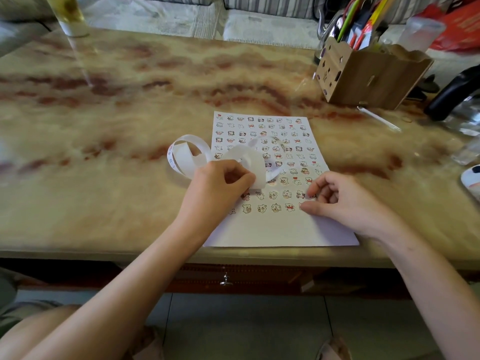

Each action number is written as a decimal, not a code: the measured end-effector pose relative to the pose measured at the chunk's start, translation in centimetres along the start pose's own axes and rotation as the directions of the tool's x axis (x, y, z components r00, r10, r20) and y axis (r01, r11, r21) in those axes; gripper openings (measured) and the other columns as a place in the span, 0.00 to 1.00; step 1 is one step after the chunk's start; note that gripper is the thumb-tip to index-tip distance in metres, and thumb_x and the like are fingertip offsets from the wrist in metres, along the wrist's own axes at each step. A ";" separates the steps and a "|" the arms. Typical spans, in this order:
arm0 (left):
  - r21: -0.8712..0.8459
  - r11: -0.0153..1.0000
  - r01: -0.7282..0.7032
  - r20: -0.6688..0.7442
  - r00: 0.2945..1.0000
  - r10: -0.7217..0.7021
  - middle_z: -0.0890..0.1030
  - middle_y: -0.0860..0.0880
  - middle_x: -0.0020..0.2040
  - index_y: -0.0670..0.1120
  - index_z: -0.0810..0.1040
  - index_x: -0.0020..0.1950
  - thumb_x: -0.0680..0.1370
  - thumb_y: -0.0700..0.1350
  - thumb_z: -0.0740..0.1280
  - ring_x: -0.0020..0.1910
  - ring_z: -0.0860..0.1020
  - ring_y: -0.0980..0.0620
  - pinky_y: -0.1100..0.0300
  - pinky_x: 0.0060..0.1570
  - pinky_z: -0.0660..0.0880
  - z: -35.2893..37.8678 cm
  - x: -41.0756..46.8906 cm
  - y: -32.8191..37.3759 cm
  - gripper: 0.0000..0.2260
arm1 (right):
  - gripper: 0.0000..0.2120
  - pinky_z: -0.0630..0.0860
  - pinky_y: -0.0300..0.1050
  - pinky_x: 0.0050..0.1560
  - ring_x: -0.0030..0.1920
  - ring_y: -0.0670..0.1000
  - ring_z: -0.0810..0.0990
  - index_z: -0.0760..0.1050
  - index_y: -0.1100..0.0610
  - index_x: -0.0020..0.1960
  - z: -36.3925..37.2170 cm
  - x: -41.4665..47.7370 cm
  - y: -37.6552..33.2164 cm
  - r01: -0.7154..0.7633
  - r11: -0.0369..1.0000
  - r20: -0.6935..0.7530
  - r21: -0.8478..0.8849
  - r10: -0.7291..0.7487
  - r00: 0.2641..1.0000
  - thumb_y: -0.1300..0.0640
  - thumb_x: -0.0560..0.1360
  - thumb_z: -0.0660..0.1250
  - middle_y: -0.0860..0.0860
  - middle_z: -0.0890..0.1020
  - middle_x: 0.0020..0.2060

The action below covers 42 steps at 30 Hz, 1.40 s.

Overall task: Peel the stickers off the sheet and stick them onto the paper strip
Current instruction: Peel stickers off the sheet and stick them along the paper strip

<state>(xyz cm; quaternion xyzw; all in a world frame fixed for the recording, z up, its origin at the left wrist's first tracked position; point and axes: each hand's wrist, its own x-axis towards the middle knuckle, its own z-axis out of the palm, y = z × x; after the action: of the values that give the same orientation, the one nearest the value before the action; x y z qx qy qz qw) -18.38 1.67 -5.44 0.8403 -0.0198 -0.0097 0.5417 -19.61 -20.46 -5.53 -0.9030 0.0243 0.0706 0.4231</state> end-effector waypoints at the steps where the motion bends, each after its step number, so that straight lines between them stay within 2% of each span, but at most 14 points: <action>1: 0.002 1.000 -0.003 -0.001 1.000 0.003 0.84 0.49 0.35 0.47 0.82 0.39 0.75 0.44 0.69 0.40 0.81 0.46 0.50 0.45 0.78 0.0 0.0 0.0 0.05 | 0.09 0.67 0.36 0.28 0.30 0.45 0.69 0.76 0.55 0.43 -0.2 0.0 0.0 -0.008 1.000 0.016 0.009 0.007 1.000 0.61 0.69 0.76 0.48 0.73 0.30; 3: -0.002 1.000 -0.007 -0.001 1.000 0.007 0.84 0.50 0.35 0.47 0.82 0.39 0.75 0.44 0.69 0.38 0.81 0.47 0.51 0.45 0.78 0.0 0.0 0.0 0.05 | 0.08 0.66 0.33 0.22 0.30 0.46 0.69 0.75 0.56 0.44 -0.3 0.1 -0.1 -0.029 0.998 0.028 0.049 0.028 0.999 0.62 0.70 0.74 0.50 0.73 0.31; 5: -0.008 1.000 -0.012 0.001 1.000 0.012 0.83 0.51 0.34 0.46 0.82 0.39 0.75 0.44 0.69 0.35 0.80 0.49 0.51 0.44 0.78 0.0 0.0 -0.1 0.05 | 0.09 0.65 0.33 0.22 0.29 0.46 0.69 0.76 0.56 0.43 -0.1 0.1 0.0 -0.039 0.998 -0.001 0.056 0.039 0.999 0.59 0.69 0.76 0.49 0.73 0.30; 8: -0.038 0.999 -0.024 0.002 1.000 0.024 0.83 0.54 0.32 0.46 0.81 0.39 0.76 0.44 0.69 0.34 0.79 0.54 0.53 0.43 0.77 0.0 0.0 -0.1 0.06 | 0.09 0.67 0.40 0.33 0.30 0.46 0.69 0.76 0.54 0.41 0.2 0.4 0.3 -0.019 1.000 -0.020 0.024 0.019 1.000 0.58 0.68 0.77 0.48 0.74 0.30; 10: -0.072 0.996 -0.056 -0.022 0.998 0.055 0.83 0.53 0.33 0.47 0.81 0.40 0.77 0.44 0.68 0.33 0.79 0.57 0.56 0.39 0.77 -0.1 0.0 0.1 0.06 | 0.07 0.67 0.46 0.39 0.32 0.49 0.71 0.76 0.54 0.40 0.2 0.5 0.4 -0.013 0.999 -0.029 0.033 0.014 0.999 0.61 0.70 0.75 0.50 0.75 0.31; 12: -0.131 0.984 -0.118 -0.061 0.992 0.111 0.83 0.52 0.35 0.47 0.81 0.42 0.78 0.43 0.68 0.33 0.79 0.60 0.64 0.31 0.74 -0.3 -0.1 0.4 0.06 | 0.05 0.69 0.46 0.40 0.33 0.49 0.74 0.77 0.53 0.40 0.3 0.5 0.2 0.018 0.999 -0.072 0.047 -0.014 0.997 0.60 0.72 0.72 0.50 0.78 0.31; 14: -0.186 0.968 -0.168 -0.094 0.984 0.153 0.83 0.54 0.35 0.46 0.80 0.43 0.78 0.42 0.67 0.33 0.80 0.61 0.70 0.32 0.71 -0.6 0.0 0.6 0.05 | 0.05 0.70 0.40 0.39 0.33 0.45 0.75 0.78 0.51 0.40 0.8 0.5 -0.5 0.114 0.991 -0.173 0.075 -0.100 0.980 0.58 0.73 0.71 0.46 0.80 0.33; 17: -0.234 0.954 -0.185 -0.105 0.981 0.164 0.83 0.53 0.36 0.43 0.80 0.46 0.79 0.42 0.66 0.34 0.80 0.59 0.69 0.32 0.73 -0.6 0.2 0.6 0.05 | 0.04 0.71 0.33 0.39 0.37 0.41 0.76 0.79 0.50 0.43 1.8 -0.2 -2.5 0.321 0.941 -0.289 0.107 -0.279 0.916 0.58 0.74 0.71 0.41 0.81 0.37; 20: -0.276 0.946 -0.171 -0.088 0.984 0.152 0.82 0.53 0.34 0.42 0.80 0.45 0.79 0.41 0.66 0.34 0.80 0.58 0.67 0.31 0.74 -0.3 0.2 0.5 0.06 | 0.04 0.74 0.38 0.48 0.45 0.44 0.80 0.80 0.52 0.47 3.0 -0.8 -4.0 0.442 0.890 -0.301 0.112 -0.393 0.869 0.59 0.73 0.71 0.43 0.83 0.42; 24: -0.277 0.944 -0.179 -0.064 0.984 0.167 0.81 0.56 0.31 0.45 0.80 0.43 0.80 0.41 0.65 0.34 0.80 0.58 0.68 0.32 0.75 -0.2 0.3 0.4 0.08 | 0.05 0.74 0.36 0.46 0.46 0.43 0.80 0.80 0.54 0.48 4.3 -0.6 -4.6 0.470 0.876 -0.287 0.107 -0.425 0.858 0.59 0.73 0.72 0.43 0.83 0.42; 29: -0.298 0.941 -0.159 -0.050 0.987 0.151 0.80 0.49 0.35 0.42 0.79 0.41 0.80 0.42 0.64 0.34 0.80 0.58 0.66 0.31 0.75 -0.1 0.2 0.5 0.09 | 0.05 0.73 0.30 0.43 0.42 0.44 0.80 0.81 0.56 0.47 4.5 -0.2 -4.6 0.476 0.869 -0.330 0.138 -0.413 0.849 0.62 0.72 0.72 0.44 0.83 0.41; 33: -0.303 0.946 -0.117 -0.003 0.993 0.122 0.81 0.46 0.35 0.38 0.81 0.42 0.79 0.45 0.65 0.35 0.80 0.53 0.56 0.36 0.79 0.1 0.4 0.3 0.12 | 0.05 0.74 0.31 0.42 0.40 0.44 0.80 0.81 0.55 0.46 4.5 -0.1 -4.4 0.462 0.873 -0.333 0.155 -0.394 0.857 0.62 0.72 0.72 0.44 0.83 0.40; 37: -0.288 0.953 -0.098 0.032 0.993 0.112 0.82 0.50 0.32 0.41 0.82 0.43 0.77 0.41 0.69 0.33 0.80 0.56 0.64 0.37 0.78 0.2 0.3 0.1 0.05 | 0.04 0.75 0.34 0.43 0.39 0.45 0.80 0.80 0.56 0.45 4.3 -0.1 -4.2 0.463 0.870 -0.335 0.169 -0.391 0.857 0.63 0.72 0.72 0.46 0.83 0.40; 42: -0.324 0.942 -0.083 0.035 0.994 0.100 0.81 0.51 0.31 0.43 0.82 0.42 0.76 0.40 0.69 0.33 0.80 0.57 0.63 0.40 0.80 0.3 0.4 0.0 0.04 | 0.04 0.74 0.31 0.43 0.39 0.44 0.79 0.80 0.56 0.46 4.3 0.0 -4.0 0.481 0.872 -0.329 0.091 -0.430 0.841 0.63 0.73 0.72 0.45 0.83 0.40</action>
<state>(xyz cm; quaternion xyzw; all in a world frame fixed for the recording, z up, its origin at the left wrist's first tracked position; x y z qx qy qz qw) -17.97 1.34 -5.57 0.7382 -0.0709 -0.0091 0.6708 -19.69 -14.56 -5.19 -0.8434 -0.1221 -0.1715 0.4943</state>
